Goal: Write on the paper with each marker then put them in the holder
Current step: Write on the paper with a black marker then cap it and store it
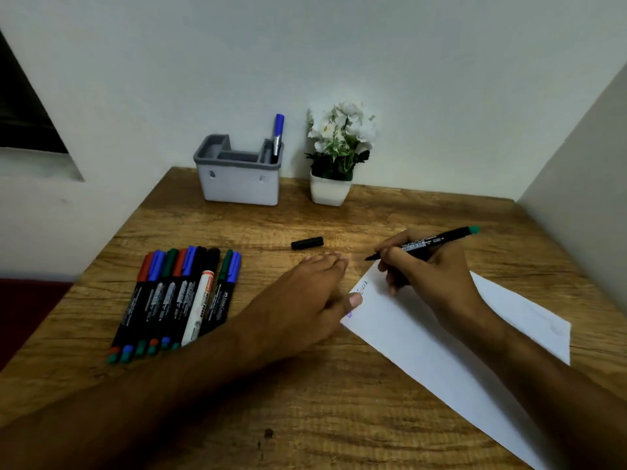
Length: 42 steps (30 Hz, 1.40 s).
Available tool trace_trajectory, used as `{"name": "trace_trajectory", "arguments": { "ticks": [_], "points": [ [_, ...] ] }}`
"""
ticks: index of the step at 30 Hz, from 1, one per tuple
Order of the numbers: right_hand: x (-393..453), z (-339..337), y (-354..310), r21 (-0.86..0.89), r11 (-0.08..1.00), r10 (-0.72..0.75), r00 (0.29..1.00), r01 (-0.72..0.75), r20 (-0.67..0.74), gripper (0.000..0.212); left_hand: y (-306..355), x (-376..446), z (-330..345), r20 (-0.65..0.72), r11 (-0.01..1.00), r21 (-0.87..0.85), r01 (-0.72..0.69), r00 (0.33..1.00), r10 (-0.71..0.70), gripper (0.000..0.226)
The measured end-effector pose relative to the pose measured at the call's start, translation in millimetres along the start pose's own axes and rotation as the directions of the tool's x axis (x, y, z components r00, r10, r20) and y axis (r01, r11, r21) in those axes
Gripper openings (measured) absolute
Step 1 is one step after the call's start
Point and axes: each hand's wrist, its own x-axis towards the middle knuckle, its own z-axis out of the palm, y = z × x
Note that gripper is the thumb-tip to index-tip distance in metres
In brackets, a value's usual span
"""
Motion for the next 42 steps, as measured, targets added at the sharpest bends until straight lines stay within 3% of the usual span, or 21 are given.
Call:
{"name": "trace_trajectory", "arguments": {
  "ticks": [4,7,12,15,17,18,20,21,22,24,35,38,42],
  "points": [
    [12.0,3.1,-15.7,0.051,0.998,-0.034,0.999,0.034,-0.009,0.01,-5.7,22.4,-20.9,-0.246,0.991,0.132,0.022,0.969,0.011,0.03],
    [18.5,8.1,-20.6,0.053,0.996,-0.067,0.998,0.067,0.0,0.007,-16.3,46.5,-26.3,-0.256,0.953,0.277,0.12,0.966,-0.047,0.011],
    [20.9,17.0,-16.3,0.029,0.994,-0.11,0.994,0.11,0.008,0.009,-28.4,65.5,-19.5,-0.231,0.923,0.293,0.25,0.955,-0.185,0.009],
    [19.0,18.6,-14.4,0.029,0.986,-0.168,0.985,0.167,0.036,0.017,-33.2,66.4,-21.4,-0.273,0.949,0.129,0.288,0.93,-0.246,0.02],
    [18.2,18.7,-14.6,0.035,0.982,-0.188,0.981,0.187,0.051,0.023,-32.1,65.0,-30.0,-0.329,0.921,-0.185,0.344,0.861,-0.388,0.02],
    [17.5,19.1,-15.2,0.04,0.979,-0.203,0.978,0.201,0.054,0.022,-30.6,65.0,-36.0,-0.301,0.832,-0.422,0.361,0.81,-0.504,0.018],
    [14.8,21.7,-16.1,0.044,0.972,-0.233,0.97,0.23,0.065,0.018,-23.7,63.9,-45.9,-0.062,0.411,-0.845,0.342,0.701,-0.71,0.012],
    [13.4,23.3,-16.2,0.045,0.97,-0.244,0.967,0.241,0.072,0.016,-20.8,63.3,-48.7,0.066,0.202,-0.927,0.315,0.669,-0.741,0.012],
    [12.5,24.8,-15.9,0.045,0.968,-0.252,0.965,0.249,0.079,0.014,-19.0,62.6,-49.5,0.154,0.066,-0.951,0.301,0.65,-0.744,0.012],
    [11.6,27.3,-15.6,0.043,0.963,-0.269,0.958,0.266,0.097,0.012,-17.0,60.7,-47.9,0.244,-0.069,-0.956,0.285,0.641,-0.728,0.014],
    [13.6,31.0,-11.5,0.037,0.956,-0.293,0.952,0.29,0.094,0.015,-18.3,59.8,-46.2,0.291,-0.169,-0.955,0.245,0.646,-0.706,0.008],
    [14.5,35.1,-8.8,0.027,0.959,-0.282,0.954,0.281,0.103,0.008,-14.0,60.0,-42.9,0.293,-0.172,-0.955,0.243,0.664,-0.688,0.009],
    [21.8,40.7,-7.1,-0.009,0.947,-0.321,0.947,0.322,0.026,0.015,-10.2,59.9,-41.3,0.298,-0.21,-0.955,0.211,0.667,-0.683,0.01]
  ]
}}
